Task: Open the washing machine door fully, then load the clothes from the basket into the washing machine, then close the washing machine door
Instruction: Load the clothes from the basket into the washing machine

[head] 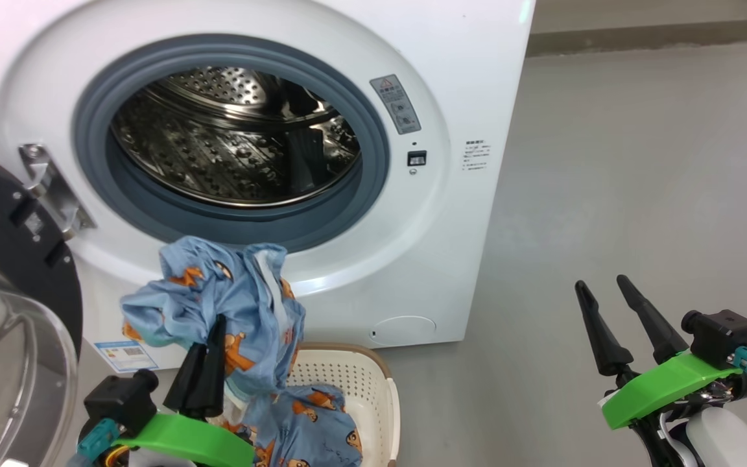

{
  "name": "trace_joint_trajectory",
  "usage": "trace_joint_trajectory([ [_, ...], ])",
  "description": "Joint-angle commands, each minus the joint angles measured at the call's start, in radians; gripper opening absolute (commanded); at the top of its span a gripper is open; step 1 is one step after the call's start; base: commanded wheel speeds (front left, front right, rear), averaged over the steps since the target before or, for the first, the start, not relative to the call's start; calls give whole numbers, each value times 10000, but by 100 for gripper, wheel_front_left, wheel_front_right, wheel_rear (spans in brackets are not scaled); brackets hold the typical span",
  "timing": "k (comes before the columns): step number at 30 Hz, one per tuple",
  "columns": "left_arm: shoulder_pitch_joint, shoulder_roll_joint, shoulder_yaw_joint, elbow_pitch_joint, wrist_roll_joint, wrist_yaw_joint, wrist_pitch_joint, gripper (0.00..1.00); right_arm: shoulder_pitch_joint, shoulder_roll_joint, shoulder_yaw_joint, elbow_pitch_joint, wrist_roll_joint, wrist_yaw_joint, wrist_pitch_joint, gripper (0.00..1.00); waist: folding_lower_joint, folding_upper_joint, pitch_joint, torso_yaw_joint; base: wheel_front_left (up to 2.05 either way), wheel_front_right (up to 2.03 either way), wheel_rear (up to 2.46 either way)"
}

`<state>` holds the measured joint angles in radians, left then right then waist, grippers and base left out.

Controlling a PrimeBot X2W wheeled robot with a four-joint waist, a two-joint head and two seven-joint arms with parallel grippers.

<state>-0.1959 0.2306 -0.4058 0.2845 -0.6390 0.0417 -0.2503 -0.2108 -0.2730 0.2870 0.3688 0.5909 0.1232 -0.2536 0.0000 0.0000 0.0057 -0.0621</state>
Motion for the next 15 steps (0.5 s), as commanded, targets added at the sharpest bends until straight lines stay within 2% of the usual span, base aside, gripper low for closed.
trace_joint_trajectory([
  [1, -94, 231, 423, -499, 116, 122, -113, 0, 28, -163, 73, -235, 74, 75, -82, 100, 0, 0, -141, 151, 0, 0, 0],
  [8, 203, 399, 336, -1637, 425, 567, 52, 0, 131, -82, -188, -325, -5, 75, -82, 100, 0, 0, -181, 331, 0, 0, 0],
  [15, 113, 579, 328, -1873, 424, 635, 290, 0, 64, -124, -108, -393, -34, 75, -82, 100, 0, 0, -71, 352, 0, 0, 0],
])
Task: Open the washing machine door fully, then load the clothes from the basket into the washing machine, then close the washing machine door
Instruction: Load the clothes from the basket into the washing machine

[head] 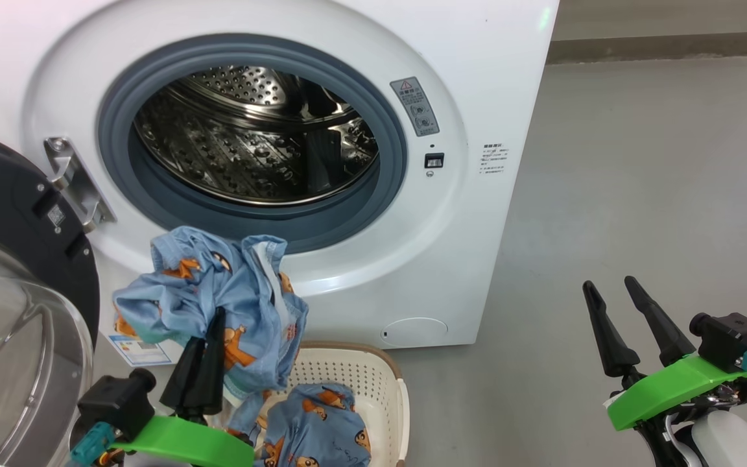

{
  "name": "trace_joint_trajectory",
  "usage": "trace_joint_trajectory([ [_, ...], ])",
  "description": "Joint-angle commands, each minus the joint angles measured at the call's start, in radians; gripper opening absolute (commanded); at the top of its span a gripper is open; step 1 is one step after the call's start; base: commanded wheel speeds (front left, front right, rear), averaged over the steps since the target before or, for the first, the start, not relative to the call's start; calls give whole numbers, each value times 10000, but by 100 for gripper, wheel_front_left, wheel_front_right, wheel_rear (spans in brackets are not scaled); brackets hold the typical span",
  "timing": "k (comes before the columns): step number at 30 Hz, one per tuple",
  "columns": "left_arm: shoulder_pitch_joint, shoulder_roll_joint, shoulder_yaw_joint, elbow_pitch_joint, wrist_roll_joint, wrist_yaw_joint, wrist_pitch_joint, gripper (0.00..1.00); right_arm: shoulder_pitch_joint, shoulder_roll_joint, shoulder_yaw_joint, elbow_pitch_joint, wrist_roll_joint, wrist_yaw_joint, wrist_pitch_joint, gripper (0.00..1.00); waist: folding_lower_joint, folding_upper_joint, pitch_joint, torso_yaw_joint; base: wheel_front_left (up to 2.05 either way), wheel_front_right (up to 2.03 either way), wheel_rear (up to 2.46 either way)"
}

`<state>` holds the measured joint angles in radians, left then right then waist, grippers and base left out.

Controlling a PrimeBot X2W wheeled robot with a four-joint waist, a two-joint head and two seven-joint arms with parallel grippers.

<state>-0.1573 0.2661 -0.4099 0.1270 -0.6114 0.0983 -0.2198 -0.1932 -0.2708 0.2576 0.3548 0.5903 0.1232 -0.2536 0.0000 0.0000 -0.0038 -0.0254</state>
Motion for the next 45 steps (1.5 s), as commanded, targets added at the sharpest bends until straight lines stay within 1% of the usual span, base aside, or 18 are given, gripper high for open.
trace_joint_trajectory([
  [1, -323, 241, 379, -288, 147, 72, -3, 0, -117, -157, 208, -267, -25, 75, -82, 100, 0, 0, 52, -32, 0, 0, 0],
  [6, -636, 248, 417, -173, 183, 105, -3, 0, -196, -216, 303, -355, -1, 75, -82, 100, 0, 0, 283, -160, 0, 0, 0],
  [12, -1681, 123, 506, 475, 241, -50, -103, 0, -488, -332, 359, -549, 44, 75, -82, 100, 0, 0, 946, -412, 0, 0, 0],
  [19, -3470, -68, 633, 1930, 249, -410, -193, 0, -937, -472, 222, -1013, 113, 75, -82, 100, 0, 0, 2245, -792, 0, 0, 0],
  [26, -5833, -228, 834, 3649, 430, -788, -322, 0, -1400, -532, 62, -1461, 149, 75, -82, 100, 0, 0, 3836, -1264, 0, 0, 0],
  [36, -9076, -110, 1321, 5849, 848, -1063, -410, 0, -2017, -196, 6, -1847, 179, 75, -82, 100, 0, 0, 5957, -2072, 0, 0, 0],
  [45, -11270, 248, 1553, 7770, 1327, -1193, -417, 0, -2351, 230, 185, -1870, 243, 75, -82, 100, 0, 0, 7049, -2898, 0, 0, 0],
])
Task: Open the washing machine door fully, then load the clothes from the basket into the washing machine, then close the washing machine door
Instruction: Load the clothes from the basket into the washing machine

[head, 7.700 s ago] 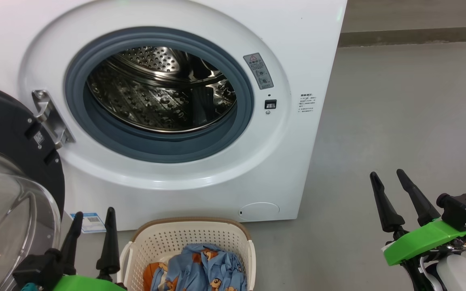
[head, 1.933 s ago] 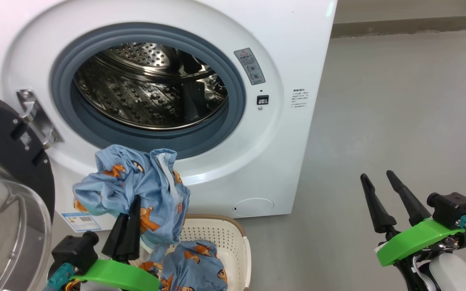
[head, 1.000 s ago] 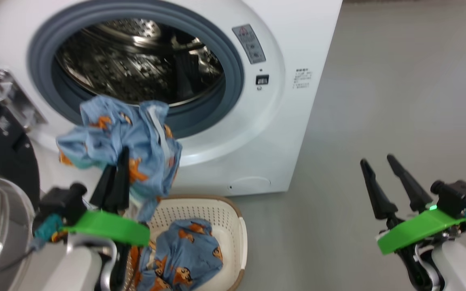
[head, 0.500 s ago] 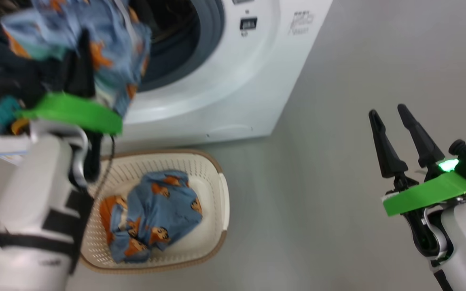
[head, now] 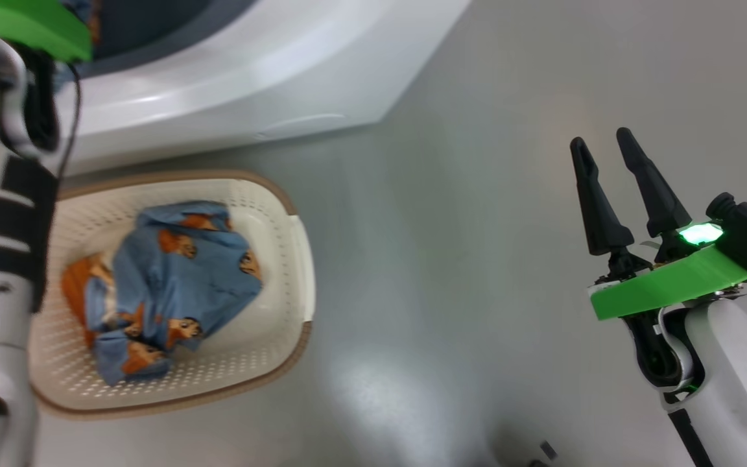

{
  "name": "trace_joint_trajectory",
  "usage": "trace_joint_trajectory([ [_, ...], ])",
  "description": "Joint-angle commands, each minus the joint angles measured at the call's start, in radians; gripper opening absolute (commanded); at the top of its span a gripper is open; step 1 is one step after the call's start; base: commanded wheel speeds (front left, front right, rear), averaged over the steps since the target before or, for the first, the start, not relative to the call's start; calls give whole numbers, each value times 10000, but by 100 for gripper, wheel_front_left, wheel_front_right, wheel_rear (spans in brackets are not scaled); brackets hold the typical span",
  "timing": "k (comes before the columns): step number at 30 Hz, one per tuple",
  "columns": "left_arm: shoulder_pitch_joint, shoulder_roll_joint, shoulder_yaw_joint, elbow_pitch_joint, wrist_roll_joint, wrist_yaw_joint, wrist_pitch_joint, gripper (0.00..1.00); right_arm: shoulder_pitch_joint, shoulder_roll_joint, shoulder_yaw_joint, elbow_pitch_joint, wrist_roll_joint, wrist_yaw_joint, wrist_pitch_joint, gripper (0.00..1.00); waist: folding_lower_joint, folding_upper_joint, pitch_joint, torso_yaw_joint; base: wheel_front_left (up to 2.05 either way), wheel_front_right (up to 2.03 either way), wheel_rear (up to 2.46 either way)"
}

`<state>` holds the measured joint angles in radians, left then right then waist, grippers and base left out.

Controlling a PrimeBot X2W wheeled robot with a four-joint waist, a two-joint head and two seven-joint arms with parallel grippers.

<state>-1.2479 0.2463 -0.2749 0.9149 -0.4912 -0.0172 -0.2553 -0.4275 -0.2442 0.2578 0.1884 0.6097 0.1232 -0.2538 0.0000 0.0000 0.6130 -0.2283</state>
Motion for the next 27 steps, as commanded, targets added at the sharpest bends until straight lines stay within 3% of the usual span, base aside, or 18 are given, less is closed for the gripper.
trace_joint_trajectory([
  [1, -568, 501, 218, 52, 186, -41, -62, 0, -30, 9, 215, -201, 59, 75, -80, 100, 0, 0, 954, -958, 0, 0, 0],
  [6, -1290, 695, 355, 93, 550, 87, -63, 0, -77, 155, 266, -177, 91, 75, -80, 100, 0, 0, 1186, -1217, 0, 0, 0],
  [12, -1476, 653, 1221, -1463, 1177, 427, -63, 0, -147, 250, 225, -124, 85, 75, -80, 100, 0, 0, 1317, -1297, 0, 0, 0],
  [13, -1404, 592, 1345, -1534, 1253, 440, -64, 35, -167, 265, 221, -100, 82, 75, -80, 100, 0, 0, 1306, -1289, 0, 0, 0],
  [14, -1280, 486, 1420, -1380, 1273, 445, -64, 100, -175, 277, 220, -65, 75, 75, -80, 100, 0, 0, 1268, -1270, 0, 0, 0],
  [27, -715, -134, 1689, 788, 1356, 152, -64, 100, -218, 89, 369, 111, 53, 75, -80, 100, 0, 0, 470, -784, 0, 0, 0],
])
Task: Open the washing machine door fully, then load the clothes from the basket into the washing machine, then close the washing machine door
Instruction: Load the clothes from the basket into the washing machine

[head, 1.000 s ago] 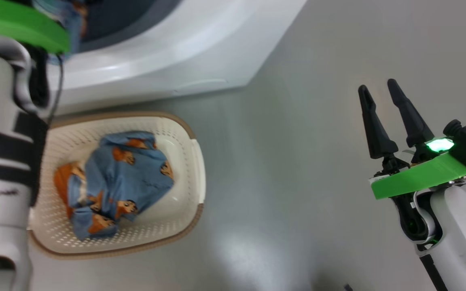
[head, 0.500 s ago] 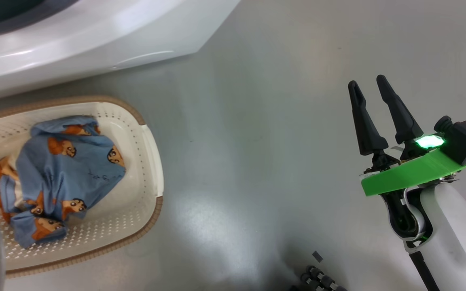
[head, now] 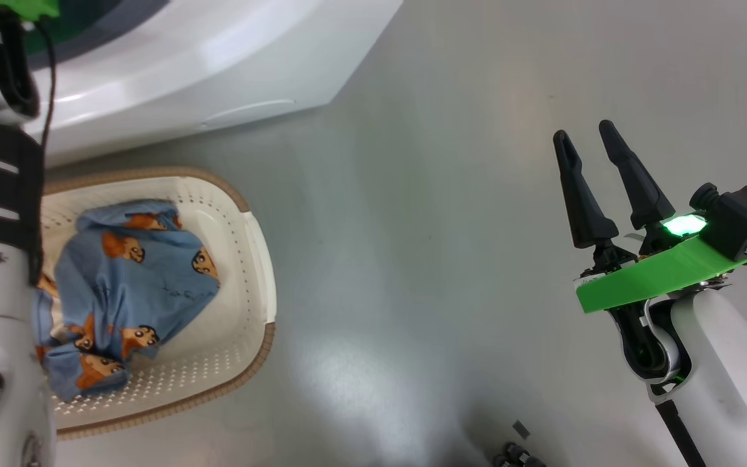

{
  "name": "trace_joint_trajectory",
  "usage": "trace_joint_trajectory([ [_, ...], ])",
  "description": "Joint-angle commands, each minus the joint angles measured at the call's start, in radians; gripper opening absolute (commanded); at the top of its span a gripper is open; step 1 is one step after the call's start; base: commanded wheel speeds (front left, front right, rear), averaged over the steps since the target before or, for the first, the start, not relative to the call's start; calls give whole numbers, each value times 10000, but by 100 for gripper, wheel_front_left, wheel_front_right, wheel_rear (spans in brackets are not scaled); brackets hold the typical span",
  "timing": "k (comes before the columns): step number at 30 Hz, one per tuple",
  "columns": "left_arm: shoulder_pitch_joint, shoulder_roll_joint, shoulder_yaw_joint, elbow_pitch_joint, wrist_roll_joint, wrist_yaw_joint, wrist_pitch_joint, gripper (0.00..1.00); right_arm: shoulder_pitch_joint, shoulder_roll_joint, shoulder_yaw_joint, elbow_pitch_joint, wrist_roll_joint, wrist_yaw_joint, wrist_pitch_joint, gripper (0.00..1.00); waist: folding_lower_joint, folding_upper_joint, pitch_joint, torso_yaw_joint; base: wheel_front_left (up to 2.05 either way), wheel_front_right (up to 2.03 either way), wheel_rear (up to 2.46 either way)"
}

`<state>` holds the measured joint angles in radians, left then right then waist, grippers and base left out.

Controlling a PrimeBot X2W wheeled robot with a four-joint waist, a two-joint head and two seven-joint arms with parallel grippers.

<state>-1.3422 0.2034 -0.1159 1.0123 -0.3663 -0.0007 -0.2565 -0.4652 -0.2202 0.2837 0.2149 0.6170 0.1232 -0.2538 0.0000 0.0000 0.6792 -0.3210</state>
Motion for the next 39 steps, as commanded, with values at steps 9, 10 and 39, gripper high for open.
trace_joint_trajectory([
  [9, 1363, 35, 314, -343, 236, -301, -53, 100, 267, -278, 130, -46, -31, 75, -80, 100, 0, 0, -1255, 539, 0, 0, 0],
  [10, 1508, -4, 339, -389, 257, -336, -53, 100, 285, -289, 128, -33, -35, 75, -80, 100, 0, 0, -1399, 585, 0, 0, 0],
  [39, 7883, -747, 1109, -4076, 581, -1063, -53, 100, 1594, -549, 142, 565, -104, 75, -80, 100, 0, 0, -5382, 1957, 0, 0, 0],
])
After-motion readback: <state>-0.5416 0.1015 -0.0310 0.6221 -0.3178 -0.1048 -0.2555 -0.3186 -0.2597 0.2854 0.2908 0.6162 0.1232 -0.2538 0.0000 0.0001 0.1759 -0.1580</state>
